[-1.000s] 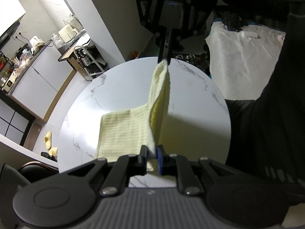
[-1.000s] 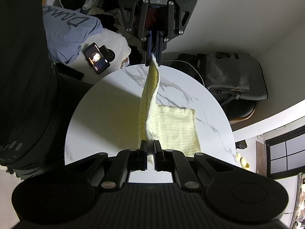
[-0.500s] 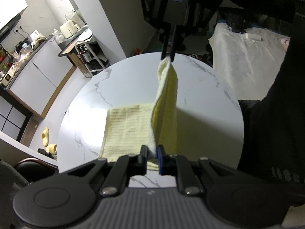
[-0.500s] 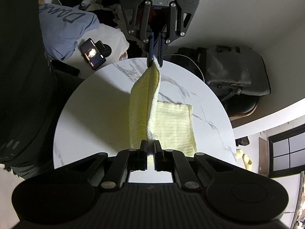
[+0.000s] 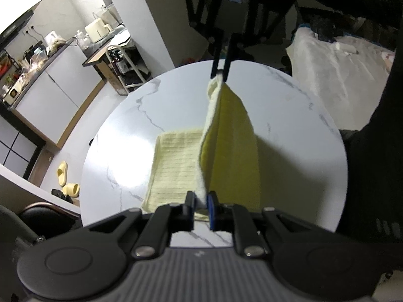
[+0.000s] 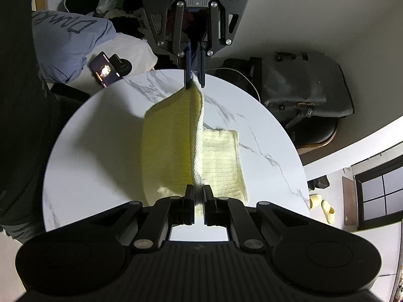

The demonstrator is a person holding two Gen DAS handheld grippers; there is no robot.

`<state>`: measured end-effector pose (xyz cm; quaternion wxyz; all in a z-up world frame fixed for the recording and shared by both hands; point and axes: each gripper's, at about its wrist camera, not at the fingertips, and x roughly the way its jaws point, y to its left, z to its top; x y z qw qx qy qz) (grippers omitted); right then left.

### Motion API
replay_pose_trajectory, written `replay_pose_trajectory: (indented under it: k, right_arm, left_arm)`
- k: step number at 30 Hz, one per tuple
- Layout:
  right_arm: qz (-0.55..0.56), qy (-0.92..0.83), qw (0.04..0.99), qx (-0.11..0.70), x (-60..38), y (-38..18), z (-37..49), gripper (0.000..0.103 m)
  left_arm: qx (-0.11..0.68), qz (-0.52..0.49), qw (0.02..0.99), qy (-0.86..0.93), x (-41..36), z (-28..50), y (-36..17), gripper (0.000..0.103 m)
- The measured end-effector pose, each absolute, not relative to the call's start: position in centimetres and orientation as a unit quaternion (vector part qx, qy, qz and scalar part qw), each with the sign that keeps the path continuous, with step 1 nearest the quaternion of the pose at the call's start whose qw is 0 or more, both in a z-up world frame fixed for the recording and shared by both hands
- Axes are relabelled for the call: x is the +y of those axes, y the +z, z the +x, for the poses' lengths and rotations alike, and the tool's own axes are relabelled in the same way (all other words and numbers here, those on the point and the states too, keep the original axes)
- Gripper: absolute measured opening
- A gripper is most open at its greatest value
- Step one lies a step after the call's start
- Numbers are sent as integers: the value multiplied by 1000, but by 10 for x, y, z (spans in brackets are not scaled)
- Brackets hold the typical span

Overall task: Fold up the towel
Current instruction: 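Bring the held ends together and lay the towel down folded in half again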

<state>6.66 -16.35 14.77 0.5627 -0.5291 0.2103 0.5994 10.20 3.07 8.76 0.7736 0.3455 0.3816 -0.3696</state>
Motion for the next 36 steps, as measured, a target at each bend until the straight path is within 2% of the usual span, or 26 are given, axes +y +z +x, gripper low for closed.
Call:
replay_pose_trajectory:
  k: [17,36]
  right_arm:
    - [-512,599,564,248,-140,112,145,7]
    - [-495,610,545,293,-122,60,188,7]
  left_arm:
    - [410,302,768,-390,60,174,52,11]
    - [442,269,755,-402,84,211,12,11]
